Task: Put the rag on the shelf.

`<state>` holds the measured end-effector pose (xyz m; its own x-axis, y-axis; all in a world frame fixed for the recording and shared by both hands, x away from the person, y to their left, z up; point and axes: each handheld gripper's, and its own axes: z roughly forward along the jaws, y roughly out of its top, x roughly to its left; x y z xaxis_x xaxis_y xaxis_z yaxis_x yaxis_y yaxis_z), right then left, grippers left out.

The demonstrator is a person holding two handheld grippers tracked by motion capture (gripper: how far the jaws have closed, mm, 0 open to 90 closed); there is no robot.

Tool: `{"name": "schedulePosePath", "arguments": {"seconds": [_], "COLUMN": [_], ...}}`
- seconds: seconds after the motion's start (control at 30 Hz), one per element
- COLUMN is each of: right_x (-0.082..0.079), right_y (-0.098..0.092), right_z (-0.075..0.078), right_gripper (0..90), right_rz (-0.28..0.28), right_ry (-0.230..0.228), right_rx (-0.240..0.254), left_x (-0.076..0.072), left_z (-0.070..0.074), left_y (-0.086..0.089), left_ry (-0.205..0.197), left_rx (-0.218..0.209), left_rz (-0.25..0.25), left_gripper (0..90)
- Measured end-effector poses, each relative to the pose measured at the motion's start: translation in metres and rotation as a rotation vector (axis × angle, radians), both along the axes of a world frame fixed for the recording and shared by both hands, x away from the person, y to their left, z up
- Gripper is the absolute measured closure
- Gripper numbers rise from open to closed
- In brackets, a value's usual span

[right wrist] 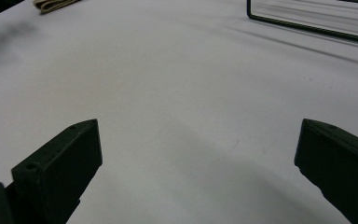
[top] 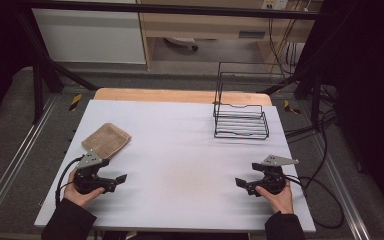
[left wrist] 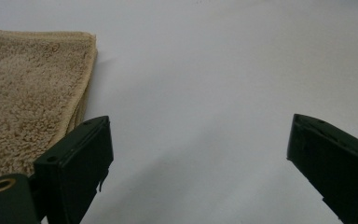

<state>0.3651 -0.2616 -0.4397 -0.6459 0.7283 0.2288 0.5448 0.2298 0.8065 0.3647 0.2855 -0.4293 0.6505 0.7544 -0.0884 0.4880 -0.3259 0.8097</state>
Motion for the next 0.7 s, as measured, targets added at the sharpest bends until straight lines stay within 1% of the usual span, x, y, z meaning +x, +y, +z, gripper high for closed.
{"name": "schedulePosePath", "arguments": {"seconds": [0.33, 0.47, 0.5, 0.53, 0.57, 0.6, 0.63, 0.67, 0.7], "right_x": [0.000, 0.000, 0.000, 0.000, 0.000, 0.000, 0.000, 0.000, 0.000], "right_y": [0.000, 0.000, 0.000, 0.000, 0.001, 0.001, 0.000, 0.000, 0.000], "right_z": [0.000, 0.000, 0.000, 0.000, 0.000, 0.000, 0.000, 0.000, 0.000], "right_gripper": [1.1, 1.1, 1.1, 1.1, 1.1, 1.1, 1.1, 1.1, 1.1], "right_rz": [0.001, -0.001, -0.002, -0.002, -0.002, -0.002, -0.003, -0.005, -0.006], "right_ry": [-0.002, -0.003, -0.001, -0.002, -0.002, 0.000, -0.002, 0.000, 0.000], "right_rx": [-0.001, -0.001, -0.001, -0.002, -0.004, -0.006, -0.007, -0.006, -0.005], "left_x": [0.004, 0.008, 0.010, 0.014, 0.014, 0.018, 0.018, 0.022, 0.022], "left_z": [0.007, 0.011, 0.012, 0.014, 0.014, 0.015, 0.015, 0.017, 0.017], "left_y": [0.002, 0.002, 0.002, 0.002, 0.002, 0.003, 0.003, 0.005, 0.005], "left_ry": [0.011, 0.013, 0.014, 0.015, 0.015, 0.022, 0.022, 0.022, 0.022], "left_rx": [0.002, 0.026, 0.032, 0.047, 0.047, 0.055, 0.055, 0.059, 0.059], "left_rz": [0.020, 0.035, 0.042, 0.060, 0.060, 0.072, 0.072, 0.084, 0.084], "left_gripper": [8.4, 10.3, 11.7, 12.3, 12.8, 13.5, 14.0, 14.7, 15.9]}}
